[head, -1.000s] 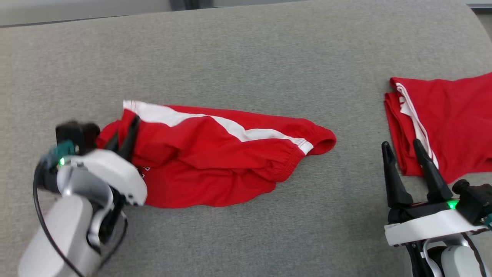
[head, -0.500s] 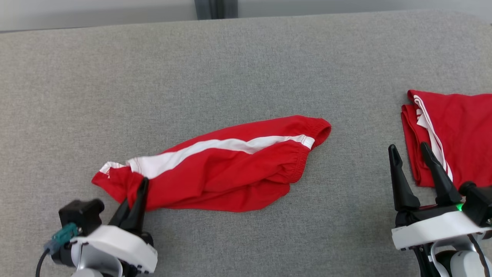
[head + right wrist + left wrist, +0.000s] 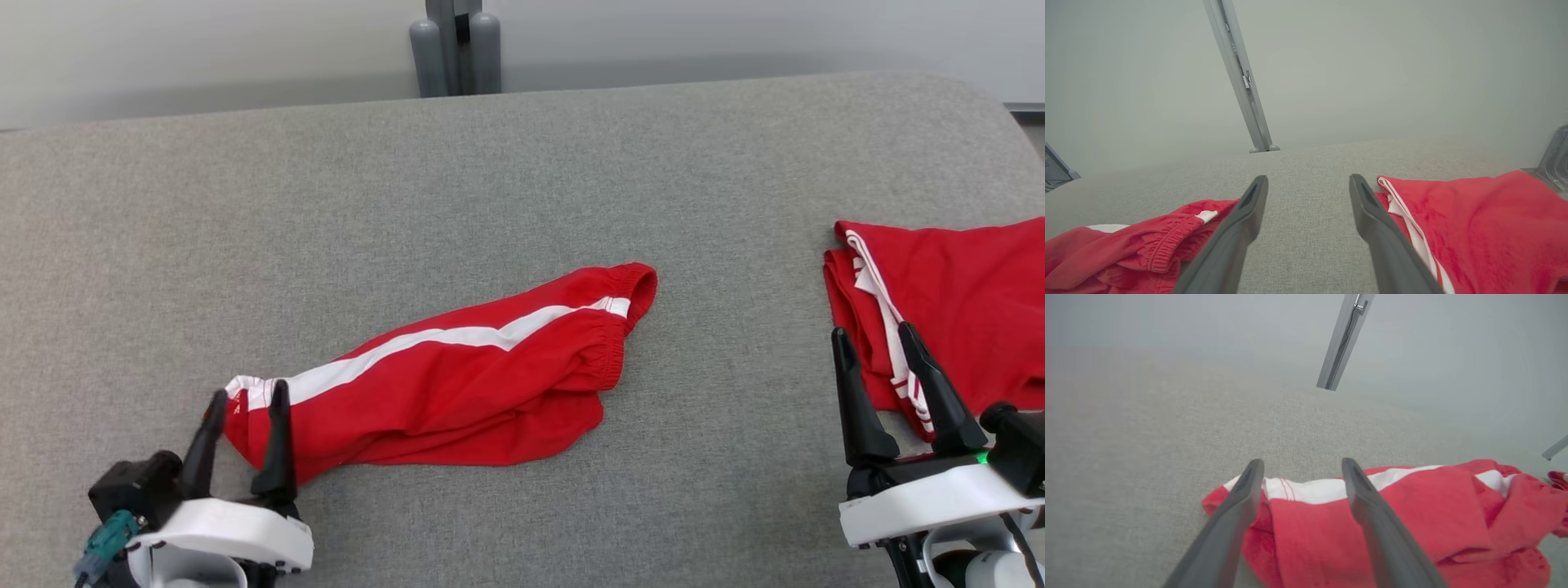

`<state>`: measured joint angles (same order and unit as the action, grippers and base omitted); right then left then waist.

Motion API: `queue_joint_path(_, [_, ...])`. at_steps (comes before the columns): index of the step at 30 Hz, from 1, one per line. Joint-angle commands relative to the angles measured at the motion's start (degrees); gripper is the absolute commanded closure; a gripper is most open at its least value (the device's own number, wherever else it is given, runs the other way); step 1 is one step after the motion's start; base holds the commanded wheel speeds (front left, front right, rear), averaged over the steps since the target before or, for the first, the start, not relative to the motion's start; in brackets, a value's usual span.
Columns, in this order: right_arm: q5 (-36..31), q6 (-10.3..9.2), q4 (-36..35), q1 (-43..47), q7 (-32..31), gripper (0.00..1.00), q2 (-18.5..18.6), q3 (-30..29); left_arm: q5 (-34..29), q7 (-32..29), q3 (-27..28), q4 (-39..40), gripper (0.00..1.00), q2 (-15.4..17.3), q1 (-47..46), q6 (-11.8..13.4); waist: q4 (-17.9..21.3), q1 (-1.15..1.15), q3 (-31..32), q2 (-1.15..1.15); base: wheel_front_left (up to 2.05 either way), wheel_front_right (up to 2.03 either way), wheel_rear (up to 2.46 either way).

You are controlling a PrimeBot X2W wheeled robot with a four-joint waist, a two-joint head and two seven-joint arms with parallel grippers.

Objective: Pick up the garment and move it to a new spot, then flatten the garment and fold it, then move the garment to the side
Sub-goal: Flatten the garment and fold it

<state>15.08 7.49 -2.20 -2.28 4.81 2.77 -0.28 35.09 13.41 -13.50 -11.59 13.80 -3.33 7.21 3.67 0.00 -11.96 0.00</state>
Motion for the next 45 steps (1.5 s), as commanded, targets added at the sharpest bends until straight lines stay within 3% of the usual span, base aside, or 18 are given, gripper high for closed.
queue_joint_path(1, [0.18, 0.02, -0.20, 0.20, 0.10, 0.00, 0.28, -0.30, -1.64, 0.56, 0.68, 0.61, 0.00, 0.59, -1.03, 1.37, 0.41, 0.00, 0.64, 0.00, 0.00, 0.00, 0.00])
queue_joint_path(8, [0.09, 0.02, -0.75, -0.88, 0.63, 0.00, 0.28, -0.68, -6.19, 1.43, 2.46, 5.76, 0.00, 1.00, -3.85, 4.32, 1.11, 0.00, 2.09, 0.00, 0.00, 0.00, 0.00])
queue_joint_path(18, [-0.94, 0.02, 0.20, -2.60, 1.33, 0.00, 0.30, 1.20, -13.39, -0.40, -0.34, 12.50, 0.00, 2.45, -7.93, 7.59, 1.31, 0.00, 4.00, 0.00, 0.00, 0.00, 0.00])
queue_joint_path(32, [-1.82, 0.02, 1.97, -0.95, 1.97, 0.00, 0.28, 1.05, -13.58, 0.91, -1.11, 8.34, 0.00, 3.91, -3.95, 5.42, 0.11, 0.00, 4.94, 0.00, 0.00, 0.00, 0.00])
queue_joint_path(45, [-2.00, 0.02, 1.86, -0.90, 1.43, 0.00, 0.29, 0.55, -13.61, 0.69, -2.04, 7.02, 0.00, 3.91, -3.52, 5.78, -0.48, 0.00, 5.46, 0.00, 0.00, 0.00, 0.00])
